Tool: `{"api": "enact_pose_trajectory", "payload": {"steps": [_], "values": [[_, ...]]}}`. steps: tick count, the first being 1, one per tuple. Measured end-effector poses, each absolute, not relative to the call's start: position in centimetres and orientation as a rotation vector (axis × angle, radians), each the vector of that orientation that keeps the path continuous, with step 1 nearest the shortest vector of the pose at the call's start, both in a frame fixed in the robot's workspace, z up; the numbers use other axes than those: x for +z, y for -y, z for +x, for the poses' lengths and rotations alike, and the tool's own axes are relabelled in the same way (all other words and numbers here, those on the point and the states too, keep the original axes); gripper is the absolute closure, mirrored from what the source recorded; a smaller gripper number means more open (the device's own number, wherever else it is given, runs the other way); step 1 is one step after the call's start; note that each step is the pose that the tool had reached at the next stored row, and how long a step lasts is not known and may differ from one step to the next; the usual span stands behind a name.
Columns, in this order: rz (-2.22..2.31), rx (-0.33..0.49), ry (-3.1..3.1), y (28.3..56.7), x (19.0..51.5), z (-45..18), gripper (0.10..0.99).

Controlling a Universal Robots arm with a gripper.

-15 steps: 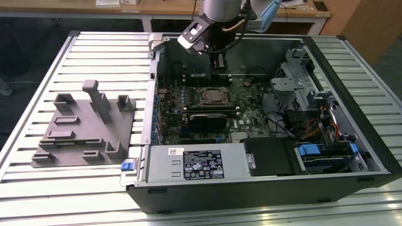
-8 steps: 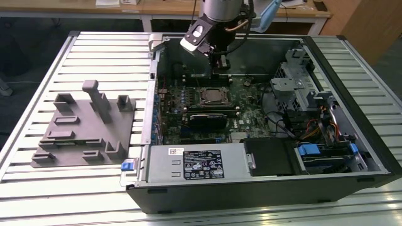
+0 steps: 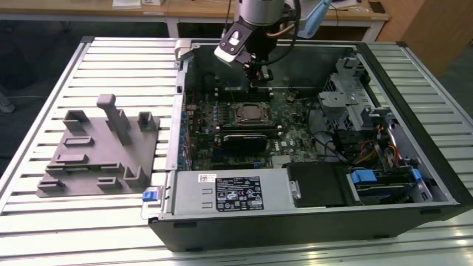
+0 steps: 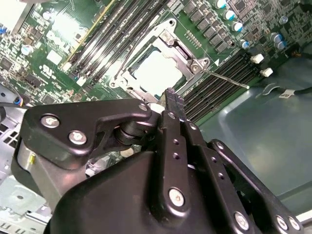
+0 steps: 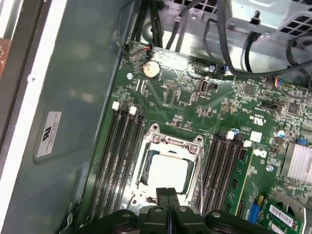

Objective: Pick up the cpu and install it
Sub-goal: 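Install the first cpu locking lever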

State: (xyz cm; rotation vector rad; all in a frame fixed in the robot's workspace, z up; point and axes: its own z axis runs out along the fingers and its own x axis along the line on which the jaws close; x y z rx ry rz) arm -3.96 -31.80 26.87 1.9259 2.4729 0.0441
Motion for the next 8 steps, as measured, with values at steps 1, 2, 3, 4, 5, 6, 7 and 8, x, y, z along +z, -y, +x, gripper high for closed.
{"api": "enact_pose_trajectory", "payload": {"steps": [1,2,3,4,5,6,7,8], "values": [[1.915,0.044,-2.481,31.81,26.87,-3.96,0.980],[1.903,0.044,-2.491,31.81,26.87,-3.96,0.980],[1.890,0.044,-2.501,31.81,26.87,-3.96,0.980],[1.876,0.044,-2.512,31.81,26.87,-3.97,0.980],[1.860,0.044,-2.524,31.81,26.87,-3.96,0.980],[1.842,0.044,-2.537,31.81,26.87,-3.96,0.980],[1.824,0.045,-2.551,31.81,26.87,-3.96,0.980],[1.806,0.045,-2.564,31.81,26.87,-3.96,0.980]]}}
